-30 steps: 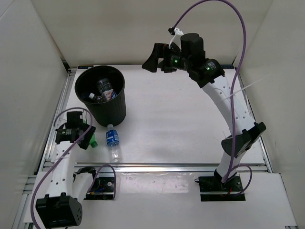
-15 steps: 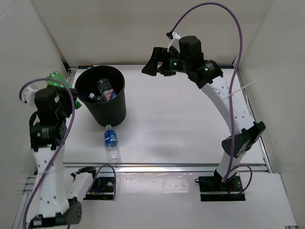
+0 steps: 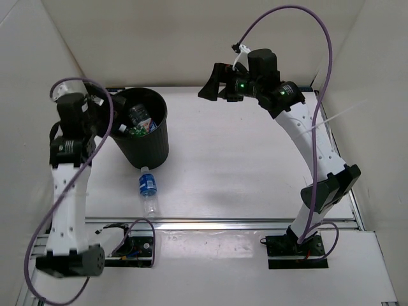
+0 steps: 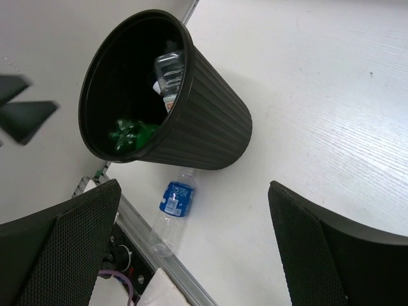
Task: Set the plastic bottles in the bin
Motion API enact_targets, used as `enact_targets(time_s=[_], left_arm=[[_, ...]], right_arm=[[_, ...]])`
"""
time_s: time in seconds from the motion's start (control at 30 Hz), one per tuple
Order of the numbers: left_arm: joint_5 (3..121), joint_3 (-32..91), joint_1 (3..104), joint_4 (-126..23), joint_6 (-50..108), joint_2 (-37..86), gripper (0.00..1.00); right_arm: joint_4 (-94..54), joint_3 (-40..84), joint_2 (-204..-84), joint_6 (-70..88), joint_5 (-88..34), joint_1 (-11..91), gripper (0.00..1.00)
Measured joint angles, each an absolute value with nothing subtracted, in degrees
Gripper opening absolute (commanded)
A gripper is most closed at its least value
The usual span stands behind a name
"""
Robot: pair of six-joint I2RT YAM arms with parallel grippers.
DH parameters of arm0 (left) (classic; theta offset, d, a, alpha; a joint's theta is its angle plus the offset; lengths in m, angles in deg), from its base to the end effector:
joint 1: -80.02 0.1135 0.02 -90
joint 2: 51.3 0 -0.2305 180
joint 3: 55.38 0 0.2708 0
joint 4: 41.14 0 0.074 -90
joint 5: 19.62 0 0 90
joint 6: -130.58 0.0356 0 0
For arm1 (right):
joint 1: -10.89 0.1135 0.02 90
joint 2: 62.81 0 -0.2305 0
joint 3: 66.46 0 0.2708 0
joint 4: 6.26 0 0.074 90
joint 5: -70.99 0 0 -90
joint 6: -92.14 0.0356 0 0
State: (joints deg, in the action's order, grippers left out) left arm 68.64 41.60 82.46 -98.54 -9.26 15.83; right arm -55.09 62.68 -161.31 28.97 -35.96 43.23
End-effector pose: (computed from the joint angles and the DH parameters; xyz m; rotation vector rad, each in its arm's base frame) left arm 0.2623 0.0101 0.4100 -0.9060 1.8900 -0.5398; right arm 0.3237 0.2172 0.4457 -0.3093 1.9723 0.9667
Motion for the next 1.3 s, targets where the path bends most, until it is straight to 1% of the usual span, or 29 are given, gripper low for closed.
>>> enact_targets(time_s=[0.1, 0.23, 0.3, 0.4, 0.5, 0.63, 0.83, 1.1, 1.3], left_arm=[[69.95, 36.18, 82.48, -95.46, -8.61, 5.25, 1.00], [64.60, 23.42, 82.53, -93.21, -4.61, -10.18, 1.00], [61.60, 18.04, 82.29, -92.38, -2.86, -14.00, 1.00], [58.61, 9.58, 81.46, -92.60, -0.30, -16.17, 1.00], [56.25, 3.77, 80.34, -93.36, 2.06, -16.04, 1.00], [52.97, -0.80, 77.74, -93.54, 4.40, -13.67, 1.00], [53.56, -6.70, 73.56, -93.49, 5.40, -6.44, 1.00], [58.63, -8.47, 69.43, -93.80, 6.08, -0.78, 1.00], [59.07, -7.36, 67.62, -90.89, 4.81, 4.20, 1.00]], right_arm=[[-55.11, 61.78, -160.70, 28.97, -35.96, 42.73, 1.00], [-55.06, 61.71, -160.66, 28.93, -36.16, 42.33, 1.00], [-55.06, 61.71, -160.66, 28.93, -36.53, 42.14, 1.00], [-55.06, 61.71, -160.68, 28.93, -37.12, 41.57, 1.00], [-55.06, 61.71, -160.68, 28.93, -37.45, 41.09, 1.00], [-55.00, 61.74, -160.81, 28.93, -37.76, 40.85, 1.00], [-55.04, 61.98, -161.51, 28.93, -38.70, 40.89, 1.00], [-55.04, 62.00, -161.59, 28.93, -38.74, 40.15, 1.00], [-55.09, 62.00, -161.59, 28.93, -38.74, 39.86, 1.00]])
